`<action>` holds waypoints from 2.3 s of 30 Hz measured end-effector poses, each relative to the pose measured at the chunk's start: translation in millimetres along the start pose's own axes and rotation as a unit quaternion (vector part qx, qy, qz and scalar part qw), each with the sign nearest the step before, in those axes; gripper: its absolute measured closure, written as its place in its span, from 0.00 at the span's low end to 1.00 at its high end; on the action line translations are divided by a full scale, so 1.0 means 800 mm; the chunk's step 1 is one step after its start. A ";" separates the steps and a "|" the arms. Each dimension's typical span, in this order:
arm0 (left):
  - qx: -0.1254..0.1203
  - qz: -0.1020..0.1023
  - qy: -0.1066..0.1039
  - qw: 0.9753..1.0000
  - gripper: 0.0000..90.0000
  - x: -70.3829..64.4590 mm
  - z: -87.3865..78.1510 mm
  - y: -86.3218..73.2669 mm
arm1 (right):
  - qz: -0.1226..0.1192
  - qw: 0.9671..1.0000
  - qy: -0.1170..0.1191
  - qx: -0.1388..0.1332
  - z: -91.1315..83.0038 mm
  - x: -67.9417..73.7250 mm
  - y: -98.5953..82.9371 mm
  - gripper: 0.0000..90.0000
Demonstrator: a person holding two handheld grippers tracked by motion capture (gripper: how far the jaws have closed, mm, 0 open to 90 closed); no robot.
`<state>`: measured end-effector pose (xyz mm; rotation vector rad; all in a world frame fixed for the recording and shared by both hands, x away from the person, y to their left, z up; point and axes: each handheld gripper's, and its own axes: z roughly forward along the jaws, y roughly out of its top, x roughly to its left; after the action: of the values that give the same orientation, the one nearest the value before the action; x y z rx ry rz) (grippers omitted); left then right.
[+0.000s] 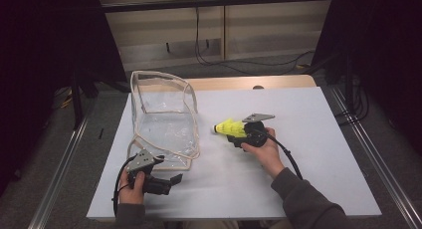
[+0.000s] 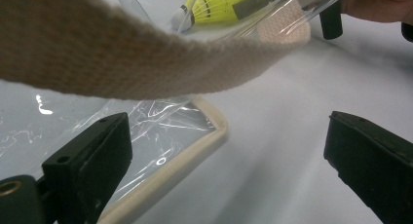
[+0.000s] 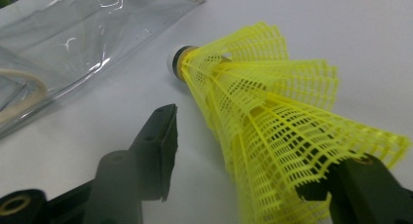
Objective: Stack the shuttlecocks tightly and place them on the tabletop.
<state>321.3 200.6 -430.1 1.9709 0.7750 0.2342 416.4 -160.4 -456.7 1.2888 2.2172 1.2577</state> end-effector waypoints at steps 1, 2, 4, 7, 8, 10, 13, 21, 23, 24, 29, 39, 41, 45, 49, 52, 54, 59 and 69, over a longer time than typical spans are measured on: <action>0.000 -0.001 0.000 1.000 0.04 0.000 0.000 0.000 | 0.001 1.000 0.001 -0.001 0.001 0.000 0.000 0.50; -0.001 -0.001 0.000 1.000 0.04 0.000 0.000 0.000 | 0.003 1.000 0.001 0.000 0.001 0.001 0.001 0.50; -0.001 0.000 0.001 1.000 0.04 0.000 0.000 0.000 | 0.004 1.000 0.000 -0.001 0.002 0.001 0.001 0.51; 0.001 0.000 0.001 1.000 0.04 0.000 0.000 0.000 | 0.006 1.000 -0.003 -0.002 0.003 0.002 0.002 0.55; 0.001 0.000 0.001 1.000 0.04 0.000 0.000 0.000 | 0.005 1.000 -0.004 -0.003 0.003 0.003 0.002 0.57; 0.001 0.000 0.000 1.000 0.04 0.000 0.000 0.000 | 0.004 1.000 -0.007 -0.004 0.004 0.003 0.002 0.59; 0.001 0.000 0.001 1.000 0.04 0.000 0.000 0.000 | 0.006 1.000 -0.010 -0.004 0.005 0.002 0.003 0.62; 0.001 -0.001 0.001 1.000 0.04 0.001 0.000 0.000 | 0.006 1.000 -0.014 -0.007 0.004 -0.002 0.004 0.81; 0.001 -0.001 0.001 1.000 0.04 0.001 0.000 0.000 | 0.002 1.000 -0.014 -0.007 0.004 -0.002 0.005 0.85; 0.001 -0.001 0.001 1.000 0.04 0.001 0.000 0.000 | -0.001 1.000 -0.014 -0.007 0.004 -0.002 0.005 0.86; 0.000 -0.001 0.001 1.000 0.04 0.001 0.000 -0.001 | -0.008 1.000 -0.011 -0.005 0.004 -0.003 0.006 0.88; 0.000 -0.001 0.002 1.000 0.04 0.001 0.000 0.000 | -0.020 1.000 0.001 -0.004 -0.006 -0.007 0.009 0.89; -0.001 -0.001 0.002 1.000 0.04 0.001 0.000 0.000 | -0.024 1.000 0.001 -0.005 -0.008 -0.008 0.009 0.89; -0.001 -0.001 0.002 1.000 0.04 0.001 0.000 0.000 | -0.020 1.000 0.006 -0.007 -0.010 -0.008 0.010 0.89; 0.000 -0.001 0.002 1.000 0.04 0.001 -0.001 0.000 | -0.020 1.000 0.013 -0.007 -0.013 -0.007 0.012 0.89; -0.002 -0.001 0.001 1.000 0.04 0.001 0.000 0.000 | -0.017 1.000 0.016 -0.008 -0.016 -0.007 0.013 0.89; -0.002 -0.001 0.000 1.000 0.04 0.000 0.000 0.000 | -0.017 1.000 0.019 -0.013 -0.019 -0.006 0.015 0.89; -0.002 -0.001 -0.001 1.000 0.04 0.000 0.000 0.000 | -0.021 0.999 0.024 -0.013 -0.028 -0.006 0.020 0.89; -0.006 -0.002 -0.003 1.000 0.04 0.001 0.001 0.001 | -0.031 0.999 0.037 -0.009 -0.048 -0.004 0.035 0.89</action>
<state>322.7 200.3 -430.0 1.9572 0.7713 0.2305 410.4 -177.5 -413.0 1.1740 2.2732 1.3199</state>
